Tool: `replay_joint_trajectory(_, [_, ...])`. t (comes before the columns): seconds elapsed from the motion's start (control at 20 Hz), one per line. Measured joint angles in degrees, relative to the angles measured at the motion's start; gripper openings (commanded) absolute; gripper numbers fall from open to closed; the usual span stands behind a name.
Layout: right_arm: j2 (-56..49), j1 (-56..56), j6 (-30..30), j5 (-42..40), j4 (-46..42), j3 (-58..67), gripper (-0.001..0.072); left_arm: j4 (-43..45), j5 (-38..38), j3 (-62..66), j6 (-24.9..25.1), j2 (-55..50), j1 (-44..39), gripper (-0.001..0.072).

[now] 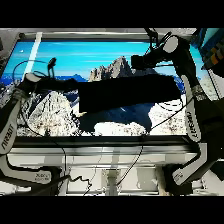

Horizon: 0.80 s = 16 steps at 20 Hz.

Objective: Fold the clothes and pants, and hang the long-sleeved shirts on hangers.

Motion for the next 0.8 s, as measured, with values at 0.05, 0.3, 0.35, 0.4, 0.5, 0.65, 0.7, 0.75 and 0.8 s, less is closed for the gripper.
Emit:
replay_joint_trajectory(0.05, [0.0, 0.0, 0.0, -0.3, -0.2, 0.0, 0.0021, 0.3, -0.3, -0.3, -0.2, -0.8, 1.1, 0.0702])
replay_joint_trajectory(0.3, [0.0, 0.0, 0.0, -0.8, -0.3, 0.0, 0.0021, -3.4, -0.7, -1.1, 2.1, -6.3, 2.0, 0.0694])
replay_joint_trajectory(0.35, [0.0, 0.0, 0.0, -0.8, -0.3, 0.0, 0.0022, -4.4, -0.4, -1.2, 2.9, -7.2, 1.7, 0.0694])
replay_joint_trajectory(0.4, [0.0, 0.0, 0.0, -0.8, -0.3, 0.0, 0.0022, -5.5, 0.2, -1.2, 3.4, -7.9, 1.2, 0.0691])
replay_joint_trajectory(0.5, [0.0, 0.0, 0.0, -0.8, -0.3, 0.0, 0.0022, -6.8, 1.3, -1.2, 4.3, -8.9, -0.1, 0.0549])
replay_joint_trajectory(0.65, [0.0, 0.0, 0.0, -0.9, -0.3, 0.0, 0.0022, -7.7, 3.7, -1.2, 4.8, -9.7, -2.3, 0.0105])
replay_joint_trajectory(0.7, [0.0, 0.0, 0.0, -0.9, -0.3, 0.0, 0.0022, -7.8, 5.1, -1.2, 4.9, -9.9, -3.0, 0.0008])
replay_joint_trajectory(0.75, [0.0, 0.0, 0.0, -0.9, -0.3, 0.0, 0.0021, -7.9, 5.8, -0.9, 5.1, -10.0, -3.5, 0.0008])
replay_joint_trajectory(0.8, [0.0, 0.0, 0.0, -0.9, -0.3, 0.0, 0.0022, -7.9, 6.3, -0.2, 5.0, -10.1, -3.8, 0.0007])
